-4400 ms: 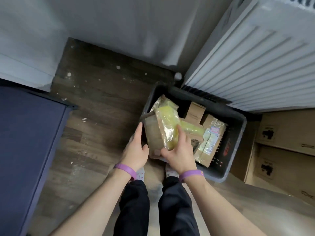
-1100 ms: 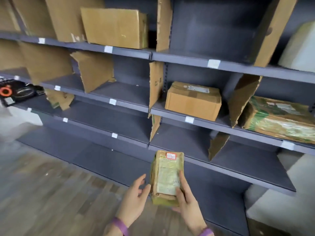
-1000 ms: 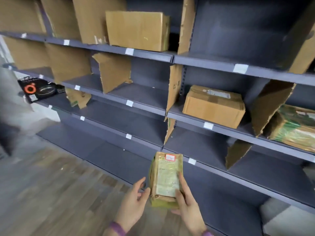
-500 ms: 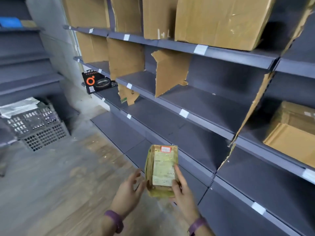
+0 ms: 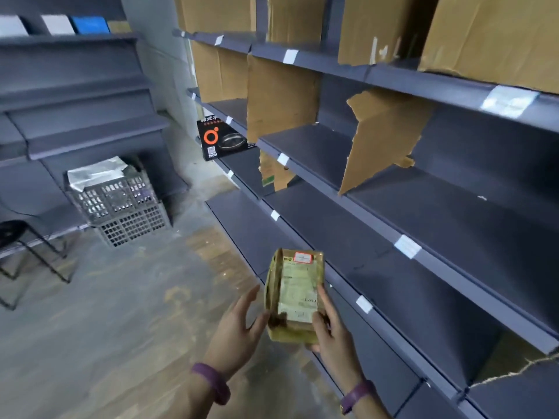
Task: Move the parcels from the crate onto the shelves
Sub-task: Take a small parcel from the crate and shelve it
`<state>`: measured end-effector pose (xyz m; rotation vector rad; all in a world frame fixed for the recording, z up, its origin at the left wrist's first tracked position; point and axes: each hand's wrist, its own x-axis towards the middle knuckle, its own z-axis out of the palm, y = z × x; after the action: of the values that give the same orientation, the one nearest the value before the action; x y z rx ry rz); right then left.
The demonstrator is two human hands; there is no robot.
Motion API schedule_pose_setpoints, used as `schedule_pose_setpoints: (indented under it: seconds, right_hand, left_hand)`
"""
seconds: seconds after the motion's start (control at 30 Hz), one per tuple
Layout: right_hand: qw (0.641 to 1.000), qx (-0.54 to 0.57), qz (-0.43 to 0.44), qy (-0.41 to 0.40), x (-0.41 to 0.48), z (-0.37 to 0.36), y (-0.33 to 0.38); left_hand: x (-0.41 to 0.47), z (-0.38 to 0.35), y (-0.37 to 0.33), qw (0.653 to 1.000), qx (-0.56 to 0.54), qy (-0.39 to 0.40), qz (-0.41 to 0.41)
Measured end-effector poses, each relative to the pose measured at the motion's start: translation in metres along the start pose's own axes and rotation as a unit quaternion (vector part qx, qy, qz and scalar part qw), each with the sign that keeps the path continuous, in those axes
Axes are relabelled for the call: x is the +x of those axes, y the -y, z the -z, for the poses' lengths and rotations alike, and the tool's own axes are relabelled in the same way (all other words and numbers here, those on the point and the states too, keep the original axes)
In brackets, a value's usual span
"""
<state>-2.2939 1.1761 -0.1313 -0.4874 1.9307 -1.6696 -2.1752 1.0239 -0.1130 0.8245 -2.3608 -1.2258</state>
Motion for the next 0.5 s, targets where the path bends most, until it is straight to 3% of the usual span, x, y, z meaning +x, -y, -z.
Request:
schedule_pose_setpoints:
  seconds: [0.3, 0.5]
  right_hand:
    - [0.998, -0.015, -0.044, -0.03, 0.098, -0.081, 0.009]
    - [0.997, 0.01, -0.064, -0.047, 0.191, -0.199, 0.031]
  left_hand:
    - [0.099, 0.054, 0.075, 0.999, -0.026, -0.034, 0.014]
    - [0.198, 0.139, 0.148, 0.997, -0.036, -0.057, 0.046]
